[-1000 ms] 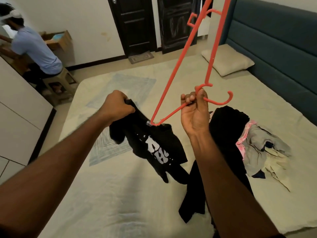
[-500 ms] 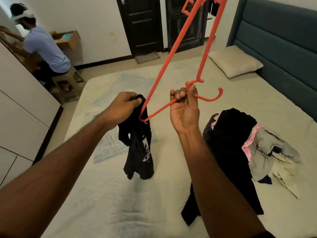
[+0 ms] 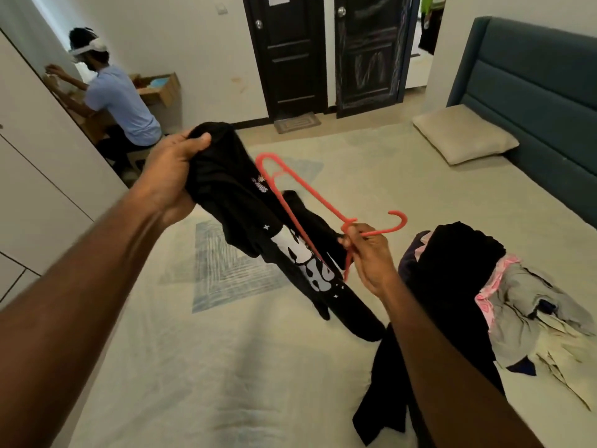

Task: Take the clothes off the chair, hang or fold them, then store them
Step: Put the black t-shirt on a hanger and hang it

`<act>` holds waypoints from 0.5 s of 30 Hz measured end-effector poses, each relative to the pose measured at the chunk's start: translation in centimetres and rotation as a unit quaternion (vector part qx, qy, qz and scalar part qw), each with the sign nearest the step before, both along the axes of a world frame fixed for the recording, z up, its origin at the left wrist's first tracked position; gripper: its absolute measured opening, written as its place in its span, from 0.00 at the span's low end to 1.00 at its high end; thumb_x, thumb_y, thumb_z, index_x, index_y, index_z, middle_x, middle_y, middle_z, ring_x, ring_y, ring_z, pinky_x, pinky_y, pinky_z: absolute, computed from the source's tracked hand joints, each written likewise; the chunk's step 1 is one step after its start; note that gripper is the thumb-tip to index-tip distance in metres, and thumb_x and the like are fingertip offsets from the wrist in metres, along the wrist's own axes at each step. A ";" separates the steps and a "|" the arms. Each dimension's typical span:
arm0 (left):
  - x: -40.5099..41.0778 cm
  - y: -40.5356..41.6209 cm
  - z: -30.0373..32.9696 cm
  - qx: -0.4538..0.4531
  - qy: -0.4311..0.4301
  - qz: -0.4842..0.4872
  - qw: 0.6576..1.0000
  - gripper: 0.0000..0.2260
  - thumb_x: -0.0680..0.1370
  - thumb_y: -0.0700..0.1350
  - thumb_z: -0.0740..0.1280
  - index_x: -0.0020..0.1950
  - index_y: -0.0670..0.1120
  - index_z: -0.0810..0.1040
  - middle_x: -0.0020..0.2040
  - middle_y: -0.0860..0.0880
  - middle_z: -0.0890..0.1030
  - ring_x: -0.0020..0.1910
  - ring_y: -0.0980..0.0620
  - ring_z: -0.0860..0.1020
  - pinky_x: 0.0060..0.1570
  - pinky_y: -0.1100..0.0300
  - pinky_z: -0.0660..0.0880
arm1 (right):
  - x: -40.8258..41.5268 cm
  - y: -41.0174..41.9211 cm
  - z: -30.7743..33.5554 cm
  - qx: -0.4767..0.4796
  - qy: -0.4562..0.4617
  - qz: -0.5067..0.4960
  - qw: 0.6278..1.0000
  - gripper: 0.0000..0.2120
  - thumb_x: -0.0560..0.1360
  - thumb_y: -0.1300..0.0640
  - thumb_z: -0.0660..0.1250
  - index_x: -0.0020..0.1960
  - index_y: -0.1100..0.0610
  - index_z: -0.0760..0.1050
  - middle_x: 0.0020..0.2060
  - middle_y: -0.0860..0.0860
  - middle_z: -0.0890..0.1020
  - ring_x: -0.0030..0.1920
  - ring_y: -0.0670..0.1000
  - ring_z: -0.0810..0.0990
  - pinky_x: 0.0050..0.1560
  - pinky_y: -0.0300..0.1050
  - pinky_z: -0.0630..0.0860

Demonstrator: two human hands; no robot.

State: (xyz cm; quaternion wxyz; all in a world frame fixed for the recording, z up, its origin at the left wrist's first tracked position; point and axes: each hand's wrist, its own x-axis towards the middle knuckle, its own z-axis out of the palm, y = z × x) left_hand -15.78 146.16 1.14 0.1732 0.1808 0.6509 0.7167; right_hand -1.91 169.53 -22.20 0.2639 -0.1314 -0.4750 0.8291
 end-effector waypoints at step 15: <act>2.3 2.7 -8.6 -0.280 0.044 -0.107 0.953 0.08 0.81 0.35 0.60 0.47 0.41 0.78 0.41 0.44 0.78 0.41 0.48 0.77 0.39 0.57 0.70 | 3.8 -0.3 4.7 -0.174 0.164 -0.054 0.969 0.15 0.67 0.50 0.82 0.44 0.55 0.78 0.30 0.50 0.74 0.33 0.48 0.72 0.45 0.44 0.75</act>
